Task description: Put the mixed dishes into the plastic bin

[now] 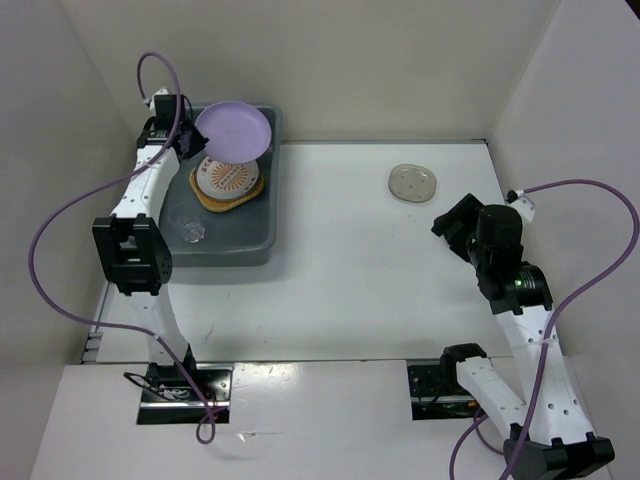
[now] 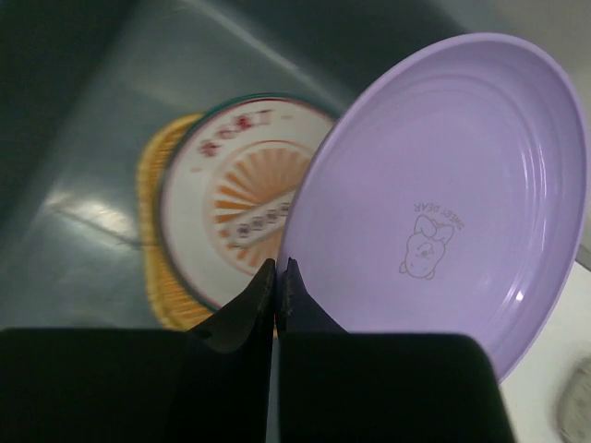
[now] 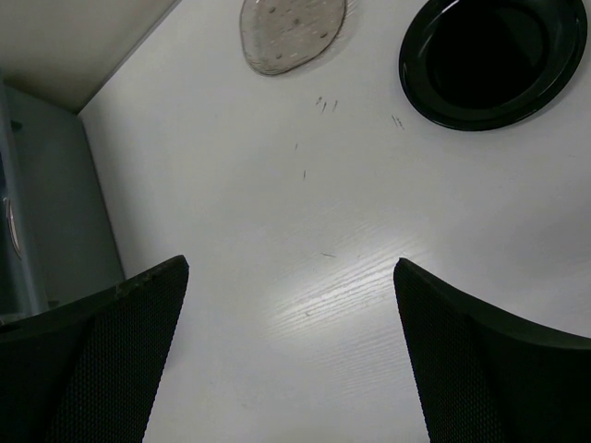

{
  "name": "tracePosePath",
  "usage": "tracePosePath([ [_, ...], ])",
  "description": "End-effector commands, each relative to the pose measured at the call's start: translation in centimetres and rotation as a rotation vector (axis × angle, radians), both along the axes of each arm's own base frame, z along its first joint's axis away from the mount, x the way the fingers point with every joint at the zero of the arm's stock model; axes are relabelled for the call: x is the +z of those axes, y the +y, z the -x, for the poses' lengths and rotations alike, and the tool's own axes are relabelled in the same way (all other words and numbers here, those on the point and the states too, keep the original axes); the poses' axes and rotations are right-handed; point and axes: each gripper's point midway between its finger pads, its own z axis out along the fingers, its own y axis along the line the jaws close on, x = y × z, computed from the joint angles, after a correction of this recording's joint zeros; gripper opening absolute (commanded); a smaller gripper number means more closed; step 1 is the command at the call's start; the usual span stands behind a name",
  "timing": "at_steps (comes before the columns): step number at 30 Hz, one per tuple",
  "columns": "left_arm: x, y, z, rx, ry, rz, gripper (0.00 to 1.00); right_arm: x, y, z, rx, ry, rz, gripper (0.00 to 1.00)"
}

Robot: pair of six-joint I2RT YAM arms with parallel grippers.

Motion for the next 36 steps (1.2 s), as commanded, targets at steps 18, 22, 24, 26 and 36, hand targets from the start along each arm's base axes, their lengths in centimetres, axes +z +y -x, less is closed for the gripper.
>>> tracePosePath([
  [18,-12.0,4.5,-0.5,0.091,0.233,-0.071,0.06,-0.3,-0.2,0.0,-0.012,0.01,0.017,0.97],
  [22,-10.7,5.2,-0.4,0.122,0.212,-0.096,0.29,-0.3,-0.4,0.0,-0.02,0.009,0.022,0.97],
  [24,-9.8,5.5,-0.1,0.131,0.202,-0.114,0.43,-0.3,-0.4,0.0,-0.02,0.009,0.022,0.97],
  [26,-8.4,5.8,-0.2,0.135,0.178,-0.132,0.6,-0.6,-0.4,-0.2,-0.019,0.018,0.023,0.97],
  [36,4.2,-1.0,-0.1,-0.125,-0.079,-0.071,0.77,-0.4,-1.5,-1.7,-0.065,0.013,-0.007,0.97],
])
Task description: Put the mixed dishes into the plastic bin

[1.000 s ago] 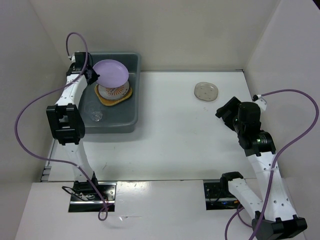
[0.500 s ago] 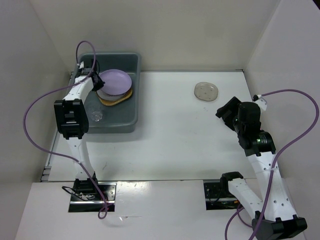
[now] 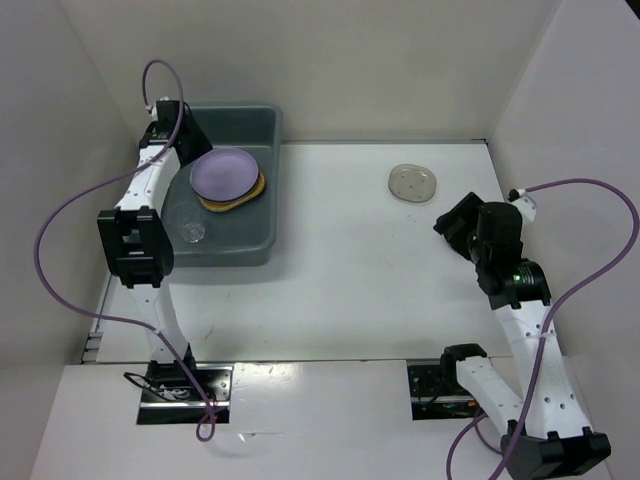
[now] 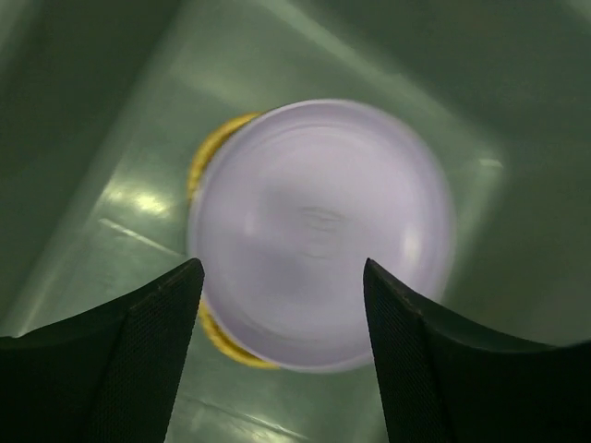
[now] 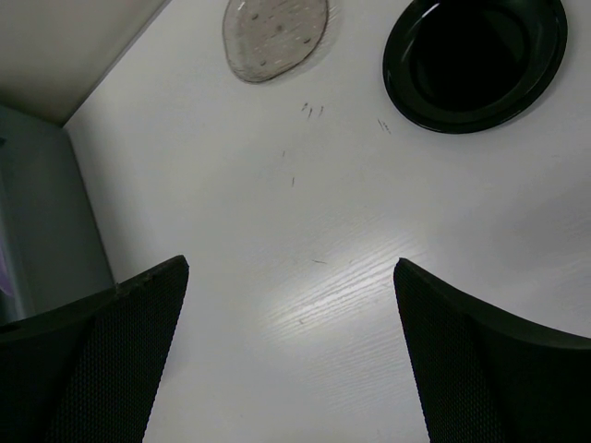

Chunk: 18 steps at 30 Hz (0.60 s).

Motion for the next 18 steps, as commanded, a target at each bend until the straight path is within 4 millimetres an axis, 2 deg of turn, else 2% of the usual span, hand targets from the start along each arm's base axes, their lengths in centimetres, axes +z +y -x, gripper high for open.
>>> tracePosePath([
  [1,11.8,-8.3,0.0,-0.256,-0.247,0.036,0.77,-0.7,-0.7,-1.9,-0.028,0.022,-0.024,0.97],
  [3,14.5,-12.9,1.2,-0.376,-0.308,0.039,0.79,0.0,-1.2,-3.2,-0.039,0.01,-0.042,0.97],
  [4,14.5,-15.1,2.0,-0.426,-0.305,0.054,0.79,-0.6,-1.4,-4.3,-0.035,0.024,-0.04,0.97],
  [5,15.6,-18.9,3.2,-0.51,-0.333,0.075,0.8,0.1,-1.6,-4.9,-0.038,0.009,-0.046,0.97],
  [7,14.5,-23.0,4.7,-0.595,-0.325,0.122,0.8,0.1,-2.4,-6.1,-0.053,0.01,-0.036,0.97],
  [8,14.4,-26.3,6.1,-0.654,-0.326,0.144,0.8,-0.2,-2.9,-6.8,-0.069,0.03,-0.036,0.95],
  [9,14.1,-28.2,6.6,-0.694,-0.338,0.168,0.8,-0.6,-3.0,-7.3,-0.064,0.036,-0.029,0.93],
  [10,12.3,-29.5,7.4,-0.714,-0.302,0.199,0.8,-0.4,-3.4,-7.8,-0.075,0.031,-0.029,0.84],
  [12,10.4,-33.1,8.4,-0.777,-0.287,0.246,0.8,-1.1,-4.0,-9.1,-0.082,0.044,-0.022,0.65],
  [13,9.4,-34.1,8.8,-0.789,-0.27,0.256,0.8,-1.1,-4.0,-9.7,-0.082,0.044,-0.022,0.52],
  [14,7.6,-35.3,8.8,-0.8,-0.245,0.265,0.8,-1.0,-4.5,-10.4,-0.093,0.031,-0.022,0.46],
  [15,6.9,-37.0,9.5,-0.833,-0.236,0.269,0.8,-2.1,-4.5,-11.0,-0.093,0.059,-0.023,0.38],
  [17,4.3,-38.5,9.5,-0.838,-0.196,0.253,0.8,-1.9,-4.7,-12.3,-0.093,0.056,-0.023,0.23],
  [18,3.3,-39.0,9.7,-0.842,-0.179,0.246,0.8,-3.1,-4.8,-13.4,-0.093,0.086,-0.024,0.19],
])
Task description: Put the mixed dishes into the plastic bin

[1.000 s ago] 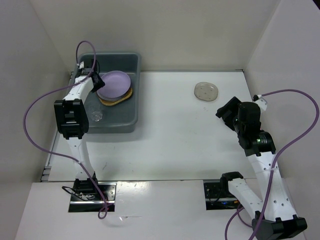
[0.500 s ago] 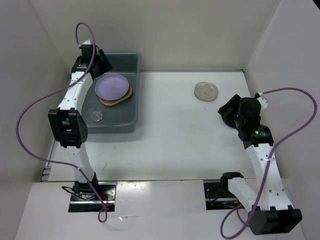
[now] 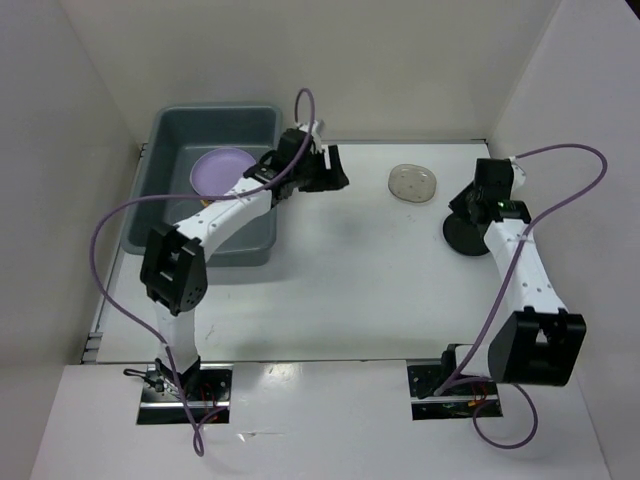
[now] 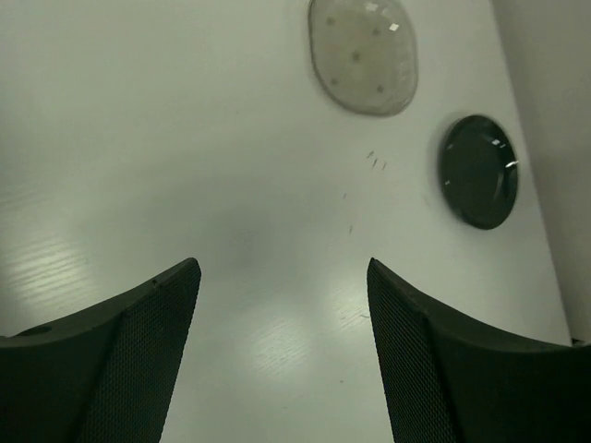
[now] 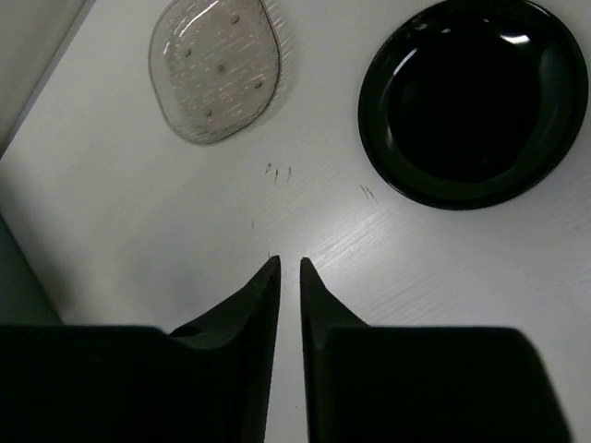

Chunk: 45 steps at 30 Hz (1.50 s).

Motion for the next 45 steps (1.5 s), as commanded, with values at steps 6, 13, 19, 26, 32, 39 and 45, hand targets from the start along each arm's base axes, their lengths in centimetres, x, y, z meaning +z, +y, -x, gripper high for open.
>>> tracePosePath([
  [6,-7.8,-4.3,0.9,-0.028,0.078,-0.049,0.8,0.9,-1.5,-8.9,-0.018,-0.095,0.027,0.0],
  [13,-11.3,-3.3,3.1,-0.033,0.171,-0.07,0.81,-2.5,-2.3,-16.2,-0.003,-0.088,0.046,0.0],
  [19,-12.9,-2.2,4.7,-0.037,0.221,-0.114,0.81,-5.2,-2.9,-21.9,0.003,-0.091,0.053,0.0],
  [26,-12.9,-1.3,5.6,-0.028,0.244,-0.138,0.81,-6.5,-4.2,-26.8,0.006,-0.083,0.086,0.0],
  [32,-13.4,-0.9,5.8,-0.019,0.257,-0.154,0.82,-8.1,-6.6,-28.9,-0.01,-0.064,0.066,0.0],
  [39,-13.8,-0.4,5.9,-0.009,0.26,-0.18,0.82,-12.1,-7.4,-29.4,-0.013,0.011,0.062,0.0],
  [45,-13.5,-0.5,5.4,-0.001,0.249,-0.18,0.84,-15.1,-7.3,-28.5,-0.011,0.08,0.052,0.0],
])
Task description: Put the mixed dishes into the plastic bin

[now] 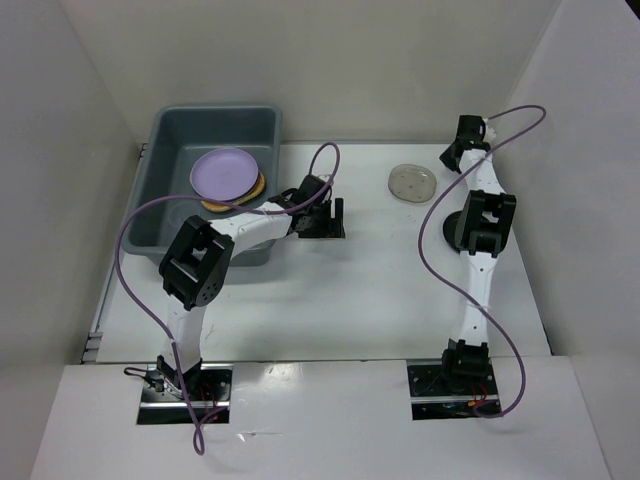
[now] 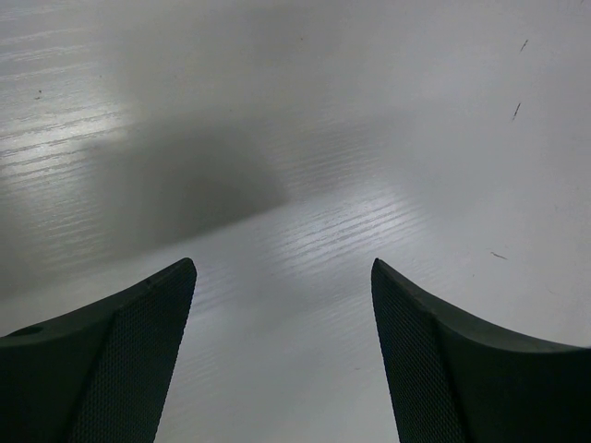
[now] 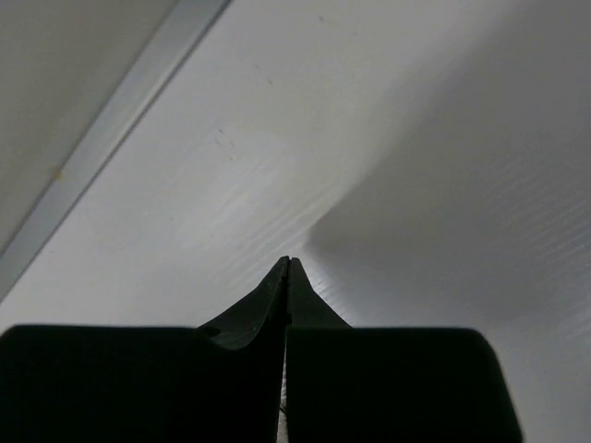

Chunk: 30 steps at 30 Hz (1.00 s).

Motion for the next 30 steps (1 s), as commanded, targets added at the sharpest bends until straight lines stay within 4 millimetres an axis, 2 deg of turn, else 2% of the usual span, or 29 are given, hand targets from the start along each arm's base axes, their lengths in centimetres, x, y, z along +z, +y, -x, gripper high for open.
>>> tracePosePath([
  [1,2.7,-0.1,-0.6,0.012,-0.052,0.027,0.84,-1.3,0.5,0.8,0.014,0.05,-0.007,0.0],
  [3,2.7,-0.1,-0.6,0.012,-0.052,0.027,0.84,-2.0,0.7,1.1,0.022,0.065,-0.017,0.0],
  [8,2.8,-0.3,-0.8,0.019,-0.055,0.038,0.85,-1.5,1.2,1.8,0.037,0.066,-0.033,0.0],
  [12,2.9,-0.3,-1.0,0.025,-0.067,0.038,0.85,-2.6,1.7,3.0,0.031,0.101,-0.062,0.0],
  [14,3.1,-0.4,-1.2,0.025,-0.074,0.043,0.85,-3.7,2.5,3.8,0.041,0.128,-0.066,0.0],
  [15,3.1,-0.4,-1.2,0.025,-0.074,0.043,0.85,-3.0,3.2,3.9,0.051,0.124,-0.065,0.0],
  [16,2.8,-0.5,-1.3,0.025,-0.074,0.043,0.85,-3.8,3.3,4.6,0.051,0.142,-0.068,0.0],
  [18,2.8,-0.5,-1.3,0.032,-0.07,0.048,0.85,-4.0,4.8,5.0,0.075,0.152,-0.067,0.0],
  [19,2.9,-0.6,-1.5,0.032,-0.077,0.053,0.86,-4.1,4.9,5.6,0.075,0.164,-0.069,0.0],
  [20,2.9,-0.6,-1.5,0.032,-0.077,0.054,0.86,-4.0,6.2,5.6,0.098,0.161,-0.067,0.0],
  [21,2.9,-0.6,-1.5,0.032,-0.077,0.054,0.86,-3.4,6.3,5.7,0.098,0.155,-0.066,0.0],
  [22,3.0,-0.7,-1.6,0.032,-0.085,0.059,0.86,-3.8,7.0,6.3,0.114,0.174,-0.054,0.0],
  [24,3.2,-0.9,-1.7,0.039,-0.088,0.069,0.86,-3.4,8.5,6.5,0.138,0.168,-0.051,0.0],
  [25,3.7,-0.9,-1.8,0.039,-0.095,0.075,0.86,-3.0,8.5,6.8,0.139,0.162,-0.05,0.0],
  [30,3.3,-0.1,-2.0,0.079,-0.112,0.054,0.86,-1.8,11.7,8.2,0.199,0.165,-0.055,0.0],
])
